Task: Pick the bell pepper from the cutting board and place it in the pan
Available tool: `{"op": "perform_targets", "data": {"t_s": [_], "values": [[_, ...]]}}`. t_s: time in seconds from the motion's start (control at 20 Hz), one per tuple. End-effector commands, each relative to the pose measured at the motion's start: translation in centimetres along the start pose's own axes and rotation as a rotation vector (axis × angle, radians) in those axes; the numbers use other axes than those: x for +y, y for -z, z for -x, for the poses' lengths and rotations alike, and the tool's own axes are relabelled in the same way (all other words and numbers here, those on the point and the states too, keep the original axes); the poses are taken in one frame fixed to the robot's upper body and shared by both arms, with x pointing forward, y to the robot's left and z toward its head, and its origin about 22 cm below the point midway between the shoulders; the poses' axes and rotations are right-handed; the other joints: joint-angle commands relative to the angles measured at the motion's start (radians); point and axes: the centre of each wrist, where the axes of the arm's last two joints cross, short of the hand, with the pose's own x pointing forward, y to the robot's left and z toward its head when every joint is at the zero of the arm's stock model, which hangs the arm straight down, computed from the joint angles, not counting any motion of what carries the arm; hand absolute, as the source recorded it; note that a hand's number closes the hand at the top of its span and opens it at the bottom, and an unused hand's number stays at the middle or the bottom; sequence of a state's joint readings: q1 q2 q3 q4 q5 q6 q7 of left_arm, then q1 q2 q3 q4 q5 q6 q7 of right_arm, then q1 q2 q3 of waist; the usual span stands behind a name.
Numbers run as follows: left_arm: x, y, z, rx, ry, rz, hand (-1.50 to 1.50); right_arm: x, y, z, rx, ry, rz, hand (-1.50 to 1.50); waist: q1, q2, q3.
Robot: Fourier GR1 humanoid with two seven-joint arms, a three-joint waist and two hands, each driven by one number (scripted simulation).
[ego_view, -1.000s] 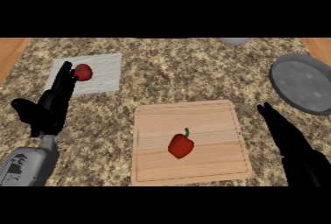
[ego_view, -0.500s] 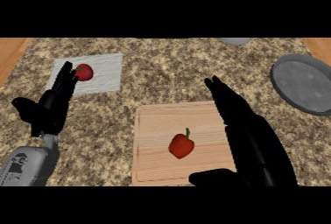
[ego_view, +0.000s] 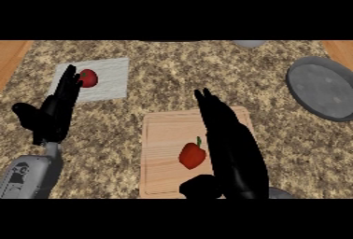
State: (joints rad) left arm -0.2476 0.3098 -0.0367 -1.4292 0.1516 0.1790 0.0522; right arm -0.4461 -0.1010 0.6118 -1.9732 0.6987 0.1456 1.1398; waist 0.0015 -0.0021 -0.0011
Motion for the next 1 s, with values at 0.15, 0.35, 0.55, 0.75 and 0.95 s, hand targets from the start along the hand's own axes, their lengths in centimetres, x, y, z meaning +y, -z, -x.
{"op": "perform_targets", "data": {"t_s": [0.15,0.35,0.55,0.75,0.95], "values": [[0.5,-0.2,-0.5,0.001,0.006,-0.006,0.0,0.7,2.3,0.3,0.225,-0.063,0.017,-1.5,0.0,0.001,0.001],[-1.4,-0.8,1.4,0.008,0.001,0.0,0.0,2.4,1.9,1.8,0.266,-0.073,-0.055,-1.5,-0.006,0.002,0.001],[3.0,-0.9,0.9,-0.009,-0.002,-0.01,0.0,3.0,2.0,2.7,0.257,-0.053,-0.096,-1.5,0.0,0.001,0.001],[1.5,0.8,0.7,0.009,-0.004,-0.01,0.0,4.0,3.6,2.1,0.242,-0.084,-0.153,-1.5,-0.002,0.003,0.001],[0.3,-1.6,0.8,-0.001,0.01,0.003,0.0,4.5,3.7,2.2,0.251,-0.112,-0.173,-1.5,0.003,0.001,0.001]]}}
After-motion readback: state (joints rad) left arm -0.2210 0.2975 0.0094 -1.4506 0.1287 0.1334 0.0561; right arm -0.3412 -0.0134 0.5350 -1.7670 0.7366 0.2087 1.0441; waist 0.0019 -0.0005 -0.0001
